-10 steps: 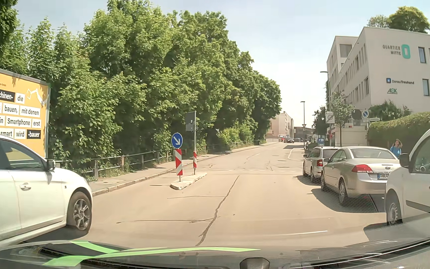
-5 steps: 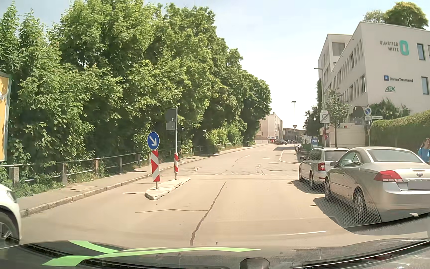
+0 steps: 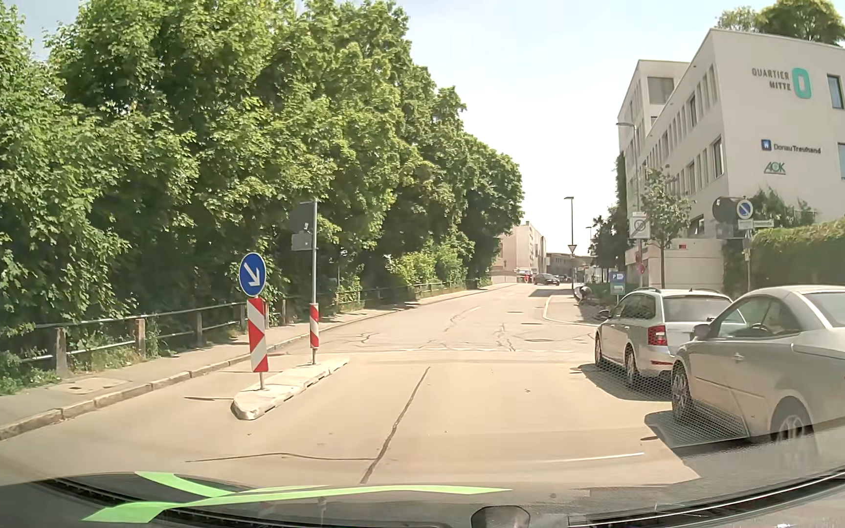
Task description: Follow the waypoints while adhering to traffic rules and regulations
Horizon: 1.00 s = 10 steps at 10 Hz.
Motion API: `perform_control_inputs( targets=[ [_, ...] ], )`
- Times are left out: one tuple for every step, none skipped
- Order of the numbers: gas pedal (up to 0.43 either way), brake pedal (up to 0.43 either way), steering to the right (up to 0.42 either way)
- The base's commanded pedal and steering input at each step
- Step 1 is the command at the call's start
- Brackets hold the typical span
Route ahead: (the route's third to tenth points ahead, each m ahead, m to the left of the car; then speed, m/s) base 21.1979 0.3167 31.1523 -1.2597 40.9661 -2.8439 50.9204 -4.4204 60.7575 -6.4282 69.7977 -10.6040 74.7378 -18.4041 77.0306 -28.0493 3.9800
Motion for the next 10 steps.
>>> perform_control_inputs(
  targets=[
    [0.087, 0.0, 0.024],
    [0.087, 0.0, 0.023],
    [0.087, 0.0, 0.021],
    [0.087, 0.0, 0.018],
    [0.087, 0.0, 0.016],
    [0.087, 0.0, 0.016],
    [0.079, 0.0, 0.017],
    [0.079, 0.0, 0.017],
    [0.0, 0.0, 0.017],
    [0.0, 0.0, 0.019]
  ],
)
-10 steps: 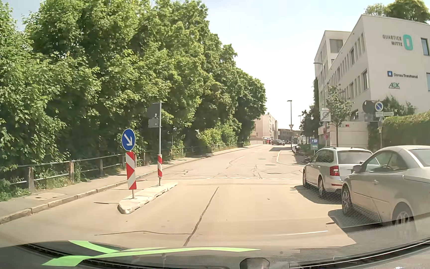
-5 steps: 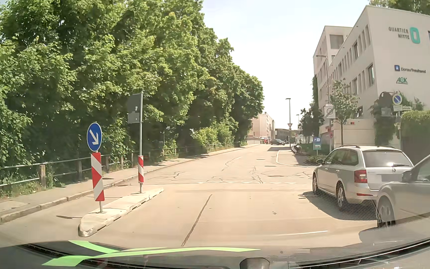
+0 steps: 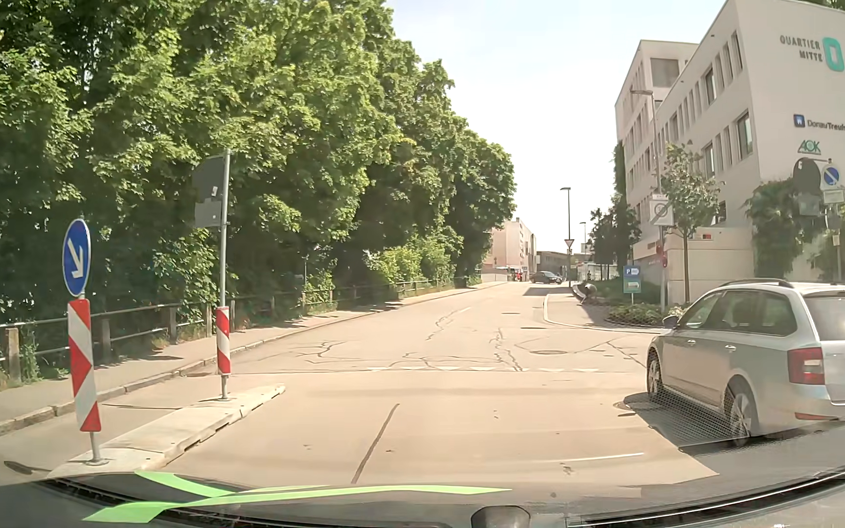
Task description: Follow the waypoints while adhering to traffic rules and regulations
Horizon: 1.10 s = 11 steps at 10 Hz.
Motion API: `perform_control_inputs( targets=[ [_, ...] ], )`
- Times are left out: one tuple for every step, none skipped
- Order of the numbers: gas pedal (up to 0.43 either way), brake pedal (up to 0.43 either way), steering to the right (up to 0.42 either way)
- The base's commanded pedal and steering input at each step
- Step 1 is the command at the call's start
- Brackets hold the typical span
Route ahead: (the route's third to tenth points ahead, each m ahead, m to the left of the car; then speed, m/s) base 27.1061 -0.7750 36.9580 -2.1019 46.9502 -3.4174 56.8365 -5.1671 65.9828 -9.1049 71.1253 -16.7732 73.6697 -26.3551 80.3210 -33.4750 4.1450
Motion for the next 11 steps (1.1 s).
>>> perform_control_inputs(
  targets=[
    [0.0, 0.0, 0.021],
    [0.0, 0.0, 0.022],
    [0.0, 0.0, 0.024],
    [0.0, 0.0, 0.025],
    [0.0, 0.0, 0.025],
    [0.0, 0.0, 0.025],
    [0.0, 0.012, 0.026],
    [0.0, 0.091, 0.026],
    [0.0, 0.116, 0.027],
    [0.0, 0.165, 0.031],
    [0.0, 0.177, 0.034]
  ],
)
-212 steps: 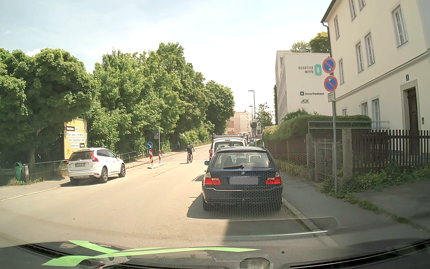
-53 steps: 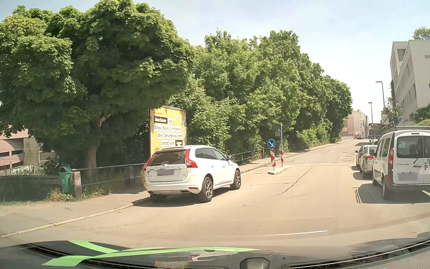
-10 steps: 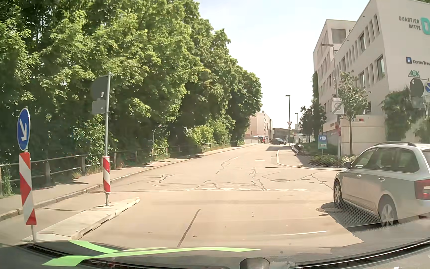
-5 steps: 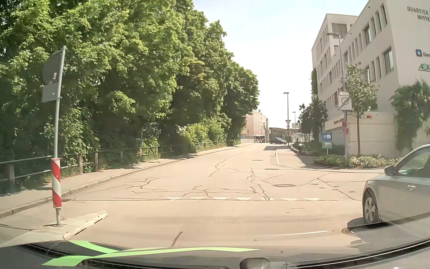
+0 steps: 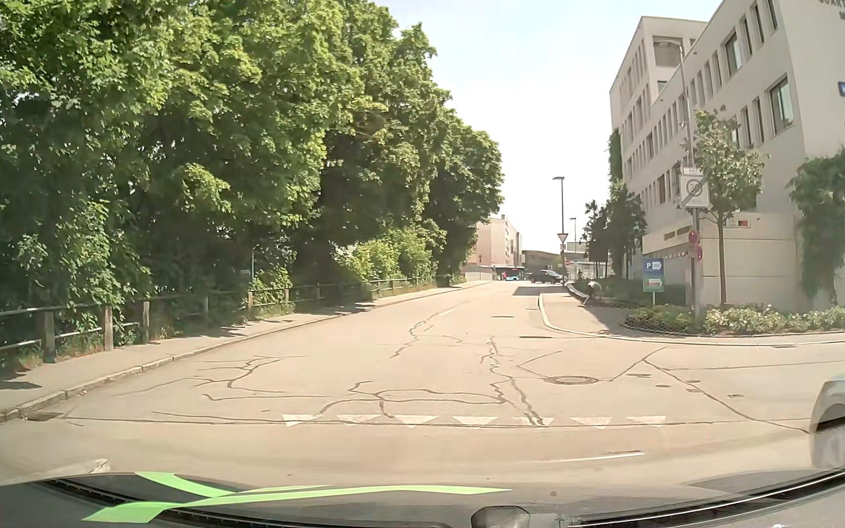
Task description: Follow the waypoints while adhering to traffic rules and regulations
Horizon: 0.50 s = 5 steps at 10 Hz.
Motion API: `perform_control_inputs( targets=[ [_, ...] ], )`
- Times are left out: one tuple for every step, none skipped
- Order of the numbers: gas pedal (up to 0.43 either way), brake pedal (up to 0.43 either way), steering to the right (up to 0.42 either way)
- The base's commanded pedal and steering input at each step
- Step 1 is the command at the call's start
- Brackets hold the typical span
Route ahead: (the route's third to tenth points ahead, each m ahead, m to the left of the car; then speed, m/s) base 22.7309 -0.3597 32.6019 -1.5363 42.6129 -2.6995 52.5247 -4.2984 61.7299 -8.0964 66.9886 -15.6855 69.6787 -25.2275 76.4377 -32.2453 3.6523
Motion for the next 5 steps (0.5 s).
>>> perform_control_inputs(
  targets=[
    [0.0, 0.177, 0.035],
    [0.0, 0.165, 0.035],
    [0.0, 0.171, 0.035],
    [0.0, 0.171, 0.035],
    [0.0, 0.171, 0.035]
  ],
)
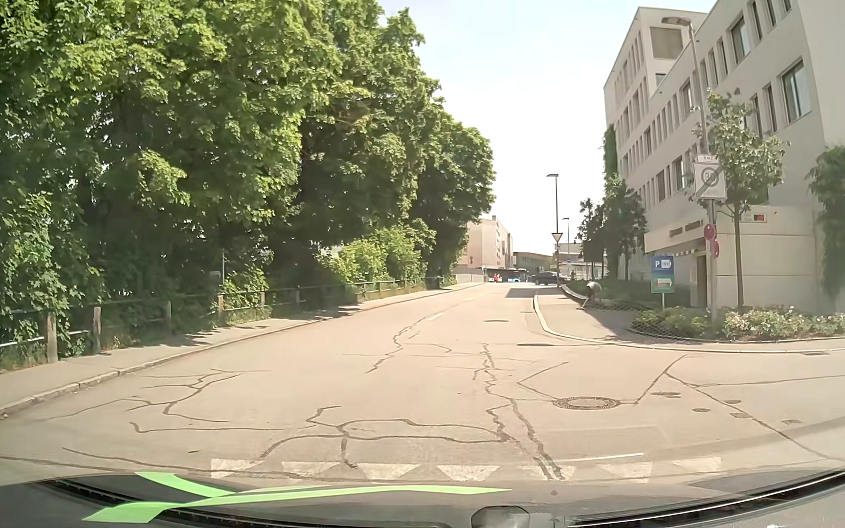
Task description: Follow the waypoints while adhering to traffic rules and regulations
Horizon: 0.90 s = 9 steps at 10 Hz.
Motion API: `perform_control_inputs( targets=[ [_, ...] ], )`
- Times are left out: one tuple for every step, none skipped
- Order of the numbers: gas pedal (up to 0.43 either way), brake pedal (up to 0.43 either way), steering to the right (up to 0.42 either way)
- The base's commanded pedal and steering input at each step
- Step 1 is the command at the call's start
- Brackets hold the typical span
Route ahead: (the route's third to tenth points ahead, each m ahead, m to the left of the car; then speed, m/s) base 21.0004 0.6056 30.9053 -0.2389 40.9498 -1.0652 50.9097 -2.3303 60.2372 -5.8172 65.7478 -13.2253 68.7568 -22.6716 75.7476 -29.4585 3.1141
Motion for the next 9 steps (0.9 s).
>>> perform_control_inputs(
  targets=[
    [0.0, 0.165, 0.035],
    [0.0, 0.165, 0.035],
    [0.0, 0.146, 0.035],
    [0.0, 0.122, 0.034],
    [0.0, 0.024, 0.035],
    [0.0, 0.0, 0.035],
    [0.0, 0.0, 0.035],
    [0.0, 0.0, 0.035],
    [0.0, 0.0, 0.035]
  ],
)
